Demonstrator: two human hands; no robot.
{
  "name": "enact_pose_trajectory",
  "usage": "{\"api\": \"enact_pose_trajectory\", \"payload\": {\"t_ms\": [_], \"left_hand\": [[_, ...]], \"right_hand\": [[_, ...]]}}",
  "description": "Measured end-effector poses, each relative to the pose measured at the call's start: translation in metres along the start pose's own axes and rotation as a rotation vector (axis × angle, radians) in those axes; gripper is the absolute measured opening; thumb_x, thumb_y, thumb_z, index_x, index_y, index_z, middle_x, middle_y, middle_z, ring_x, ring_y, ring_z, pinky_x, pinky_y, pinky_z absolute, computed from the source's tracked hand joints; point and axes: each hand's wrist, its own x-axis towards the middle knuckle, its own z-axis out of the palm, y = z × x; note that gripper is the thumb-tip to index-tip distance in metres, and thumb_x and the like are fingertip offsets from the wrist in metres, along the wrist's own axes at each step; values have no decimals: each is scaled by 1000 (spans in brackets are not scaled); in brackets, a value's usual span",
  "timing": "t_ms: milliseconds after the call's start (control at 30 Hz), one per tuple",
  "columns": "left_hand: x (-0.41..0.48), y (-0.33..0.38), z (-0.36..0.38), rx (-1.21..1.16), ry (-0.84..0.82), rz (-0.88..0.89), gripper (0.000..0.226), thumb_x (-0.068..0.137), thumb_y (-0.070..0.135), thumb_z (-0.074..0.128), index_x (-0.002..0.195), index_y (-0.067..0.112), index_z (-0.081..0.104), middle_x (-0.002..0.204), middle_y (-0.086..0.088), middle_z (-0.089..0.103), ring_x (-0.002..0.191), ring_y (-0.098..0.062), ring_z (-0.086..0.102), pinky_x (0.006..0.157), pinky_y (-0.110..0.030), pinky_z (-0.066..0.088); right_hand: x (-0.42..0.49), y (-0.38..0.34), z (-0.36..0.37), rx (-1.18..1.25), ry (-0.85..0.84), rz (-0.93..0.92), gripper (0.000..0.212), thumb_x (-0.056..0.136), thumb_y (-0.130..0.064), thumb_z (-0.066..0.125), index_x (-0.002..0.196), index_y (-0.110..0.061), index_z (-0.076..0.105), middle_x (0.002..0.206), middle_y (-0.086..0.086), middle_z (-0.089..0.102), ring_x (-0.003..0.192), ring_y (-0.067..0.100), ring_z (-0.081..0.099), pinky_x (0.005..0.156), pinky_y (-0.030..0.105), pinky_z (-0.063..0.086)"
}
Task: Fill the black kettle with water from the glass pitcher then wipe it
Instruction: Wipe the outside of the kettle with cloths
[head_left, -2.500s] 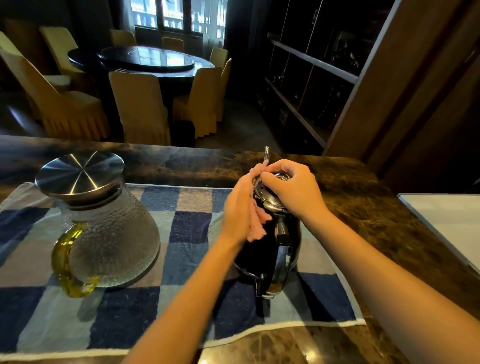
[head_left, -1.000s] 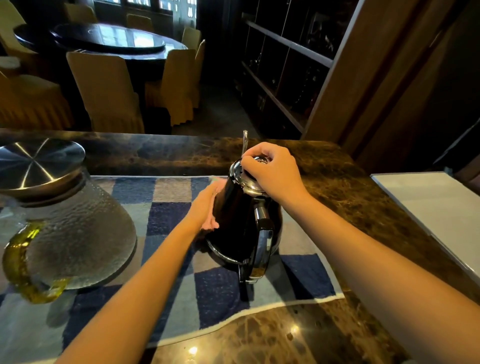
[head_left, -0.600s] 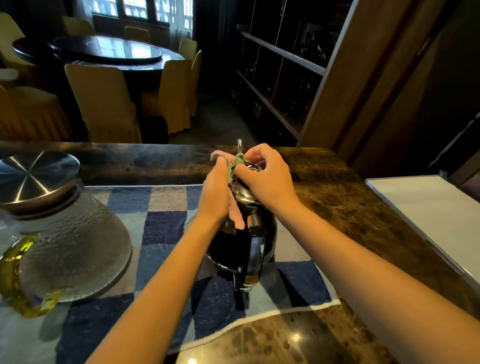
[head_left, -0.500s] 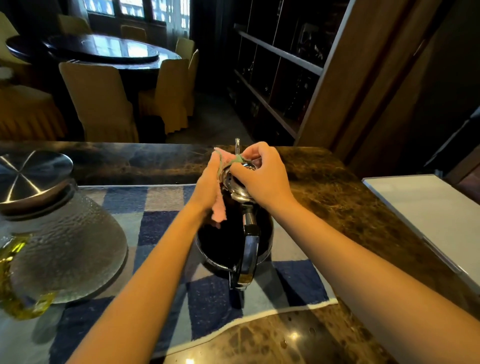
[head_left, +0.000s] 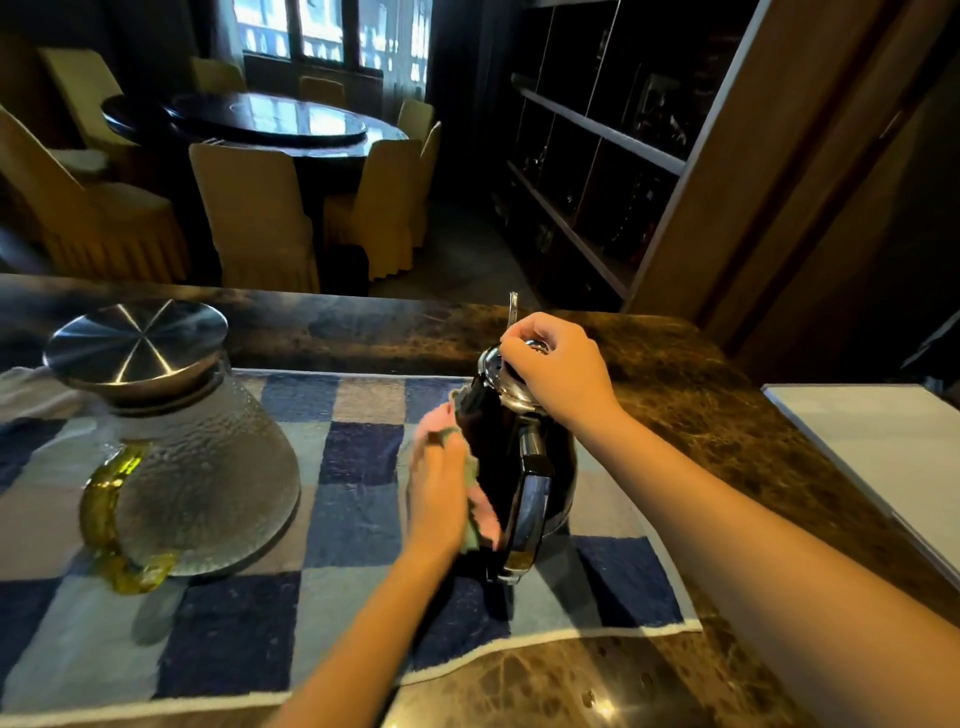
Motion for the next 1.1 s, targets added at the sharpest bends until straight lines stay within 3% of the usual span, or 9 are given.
{"api": "enact_pose_trajectory", "payload": {"t_ms": [67, 167, 333, 467, 600, 767, 900, 1000, 1100], "left_hand": [[-9, 0, 15, 112, 42, 98, 48, 84, 52, 30, 107, 18, 54, 108, -14, 59, 102, -29, 56, 92, -59, 43], [-8, 20, 28, 43, 23, 152, 62, 82, 59, 24, 133, 27, 41, 137, -5, 45, 133, -23, 36, 112, -51, 27], [23, 44, 30, 38, 31, 237, 44, 93, 51, 22, 106, 31, 58, 102, 4, 62, 96, -9, 58, 84, -31, 47], [52, 28, 9, 118, -161, 152, 43, 90, 50, 30, 95, 23, 63, 103, -14, 67, 100, -33, 62, 93, -52, 47], [39, -3, -5, 97, -128, 127, 31, 96, 22, 40, 76, 35, 59, 73, 15, 62, 71, -2, 57, 76, -35, 49], [0, -16, 6, -102, -2, 54, 32, 89, 44, 40, 113, 35, 59, 108, 2, 68, 97, -15, 63, 86, -44, 53], [-1, 19, 23, -191, -105, 202, 62, 85, 67, 31, 136, 33, 44, 139, 0, 50, 133, -17, 43, 111, -46, 33], [37, 47, 28, -262, -183, 178, 55, 91, 62, 27, 119, 29, 61, 120, -2, 65, 119, -16, 56, 105, -42, 41], [65, 61, 23, -121, -249, 84, 35, 94, 34, 35, 91, 22, 68, 90, -1, 70, 86, -8, 64, 86, -32, 51]], "right_hand": [[0, 0, 0, -11, -5, 0, 14, 78, -39, 54, 81, -30, 65, 87, -11, 67, 88, 14, 62, 82, 45, 54], [0, 1, 1, -24, -2, -1, 15, 77, -40, 53, 81, -31, 64, 86, -11, 66, 86, 13, 62, 81, 45, 54], [0, 1, 0, -7, -5, 9, 16, 79, -41, 55, 84, -30, 64, 87, -12, 66, 86, 12, 61, 81, 44, 54], [-2, 0, -1, 12, 7, 11, 15, 79, -38, 57, 85, -28, 66, 88, -12, 66, 88, 11, 61, 82, 43, 54], [-4, -1, -1, 8, 14, 12, 15, 81, -36, 57, 87, -27, 66, 90, -11, 66, 89, 11, 61, 82, 42, 54], [-4, -1, -1, -8, 11, 9, 12, 80, -36, 56, 85, -29, 65, 90, -11, 67, 89, 13, 61, 82, 43, 53], [-3, 0, 0, -8, 4, 10, 13, 78, -39, 55, 83, -31, 64, 87, -12, 66, 88, 13, 61, 82, 44, 53], [-3, 0, -1, 13, 6, 11, 17, 76, -40, 56, 85, -30, 66, 87, -11, 67, 86, 12, 62, 80, 43, 54], [-2, 0, -2, 39, 3, 9, 14, 78, -35, 59, 86, -28, 67, 85, -11, 68, 85, 12, 63, 78, 42, 55]]}}
